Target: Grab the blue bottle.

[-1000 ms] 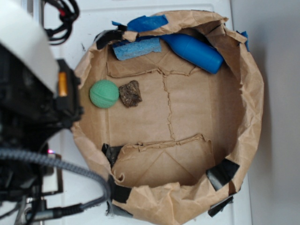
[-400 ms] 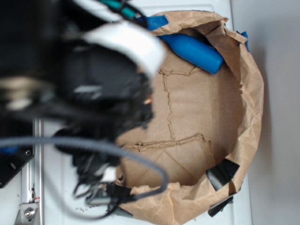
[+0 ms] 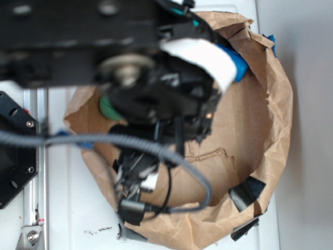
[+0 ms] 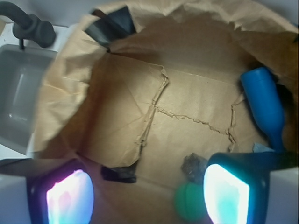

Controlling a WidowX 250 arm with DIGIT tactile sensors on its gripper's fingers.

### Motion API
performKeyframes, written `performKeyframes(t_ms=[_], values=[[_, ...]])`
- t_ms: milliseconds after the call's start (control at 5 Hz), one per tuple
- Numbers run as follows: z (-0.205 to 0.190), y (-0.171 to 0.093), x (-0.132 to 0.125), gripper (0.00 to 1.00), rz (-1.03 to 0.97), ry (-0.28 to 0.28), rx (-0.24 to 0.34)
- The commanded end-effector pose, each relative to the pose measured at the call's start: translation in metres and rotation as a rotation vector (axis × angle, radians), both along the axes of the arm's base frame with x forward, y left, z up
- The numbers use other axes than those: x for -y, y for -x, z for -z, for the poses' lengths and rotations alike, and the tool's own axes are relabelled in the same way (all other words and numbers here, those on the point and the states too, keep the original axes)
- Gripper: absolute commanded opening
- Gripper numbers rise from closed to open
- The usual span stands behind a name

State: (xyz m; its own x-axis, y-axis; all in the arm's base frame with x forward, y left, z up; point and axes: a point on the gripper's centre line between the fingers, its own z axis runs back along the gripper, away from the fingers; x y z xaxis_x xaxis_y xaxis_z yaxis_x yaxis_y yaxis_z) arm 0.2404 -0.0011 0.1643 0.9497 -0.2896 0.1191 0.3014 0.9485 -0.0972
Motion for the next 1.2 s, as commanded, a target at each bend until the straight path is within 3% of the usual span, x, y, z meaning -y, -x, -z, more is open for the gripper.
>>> performKeyframes(t_ms=[0, 600, 1000], values=[[0.028, -0.018, -0.031, 1.00, 0.006, 0.034, 0.042], [0.028, -0.018, -0.031, 1.00, 0.006, 0.034, 0.042], [0.068, -0.050, -0.049, 1.00, 0.001, -0.017, 0.052]])
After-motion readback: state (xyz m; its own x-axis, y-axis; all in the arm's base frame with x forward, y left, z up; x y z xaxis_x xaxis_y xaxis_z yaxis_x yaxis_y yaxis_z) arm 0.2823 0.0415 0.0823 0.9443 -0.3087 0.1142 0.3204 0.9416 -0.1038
